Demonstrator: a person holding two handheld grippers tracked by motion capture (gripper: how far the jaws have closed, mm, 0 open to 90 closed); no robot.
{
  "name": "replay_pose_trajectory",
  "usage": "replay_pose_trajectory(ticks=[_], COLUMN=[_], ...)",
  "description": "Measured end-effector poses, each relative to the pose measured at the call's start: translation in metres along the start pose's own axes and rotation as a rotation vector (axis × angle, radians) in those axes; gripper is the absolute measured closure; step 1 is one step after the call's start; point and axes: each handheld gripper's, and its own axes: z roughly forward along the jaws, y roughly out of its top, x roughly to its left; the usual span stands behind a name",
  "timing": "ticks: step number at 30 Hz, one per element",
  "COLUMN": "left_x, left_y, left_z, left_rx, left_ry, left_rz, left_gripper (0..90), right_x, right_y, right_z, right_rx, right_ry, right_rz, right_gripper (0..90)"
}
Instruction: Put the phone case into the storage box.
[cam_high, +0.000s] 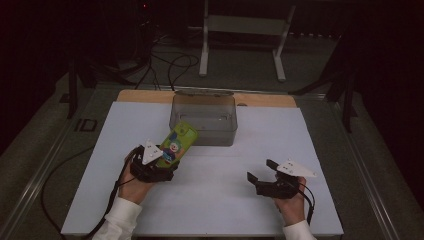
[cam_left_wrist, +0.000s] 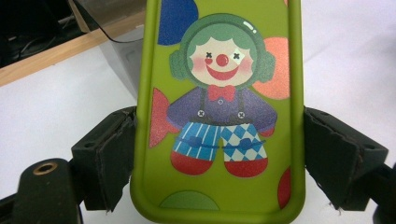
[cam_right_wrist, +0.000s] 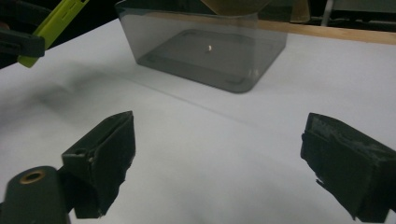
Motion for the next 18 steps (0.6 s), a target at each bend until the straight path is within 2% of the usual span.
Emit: replay_pose_trajectory(ticks=[11,18], left_x=[-0.004,-0.007], left_y=[0.004,0.006], left_z=[-0.006,-0.008], left_rx=[-0.046,-0.057], left_ry=[0.015,0.019], left_rz=[-0.015,-0.014], left_gripper=[16.4,16.4], right_x=[0.011,0.017], right_y=[0.016,0.029], right_z=[0.014,0.024], right_rx=[0.013,0.01], right_ry=[0.063,0.092], right_rz=[0.033,0.042], right_gripper=[9.2,9.2])
